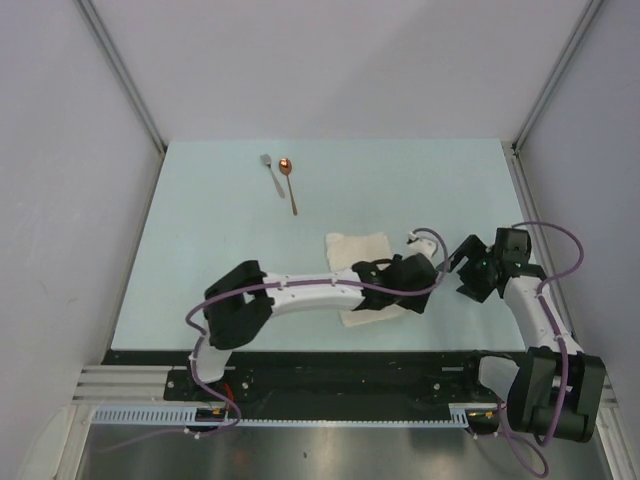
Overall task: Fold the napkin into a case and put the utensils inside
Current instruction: Pick up the 2/3-rectangle-folded napkin from the center of the board.
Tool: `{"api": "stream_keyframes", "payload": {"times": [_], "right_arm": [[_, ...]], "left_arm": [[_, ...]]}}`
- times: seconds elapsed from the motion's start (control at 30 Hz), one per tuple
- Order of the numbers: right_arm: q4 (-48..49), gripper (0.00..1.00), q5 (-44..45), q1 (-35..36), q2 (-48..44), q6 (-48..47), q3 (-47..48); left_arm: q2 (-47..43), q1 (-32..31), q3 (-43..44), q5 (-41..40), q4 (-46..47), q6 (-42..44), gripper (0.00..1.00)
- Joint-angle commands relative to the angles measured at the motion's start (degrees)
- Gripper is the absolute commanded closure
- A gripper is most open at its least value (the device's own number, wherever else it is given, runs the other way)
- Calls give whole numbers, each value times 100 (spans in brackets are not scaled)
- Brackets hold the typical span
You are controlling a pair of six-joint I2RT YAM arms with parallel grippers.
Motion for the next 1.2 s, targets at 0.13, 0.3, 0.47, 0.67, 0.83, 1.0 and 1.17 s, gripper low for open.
{"api": "stream_keyframes", "payload": {"times": [0.13,0.3,0.47,0.67,0.83,1.0,1.17], "right_arm": [[-364,16,484,-758,-381,216,31],[-250,16,387,-794,-338,85,-48],[-4,16,-16,-794,-162,-64,-171],[409,16,-465,-575,154,-267,-241],[901,18,-1263,-355,611,-382,-311],[2017,17,-1854,242,1094,-232,-304],[2861,10,-2056,1093,2026,40,57]], "left_arm": [[1380,-591,2008,-1989,-1995,-290,37],[1688,-661,2255,-2209,-2479,-580,37],[1829,-661,2273,-2131,-2559,-730,38],[1917,-609,2273,-1937,-2400,-668,50],[1348,-503,1782,-1876,-2182,-695,82],[222,-258,265,-1184,-1303,-659,94],[-700,-47,-793,-497,-380,-765,96]]}}
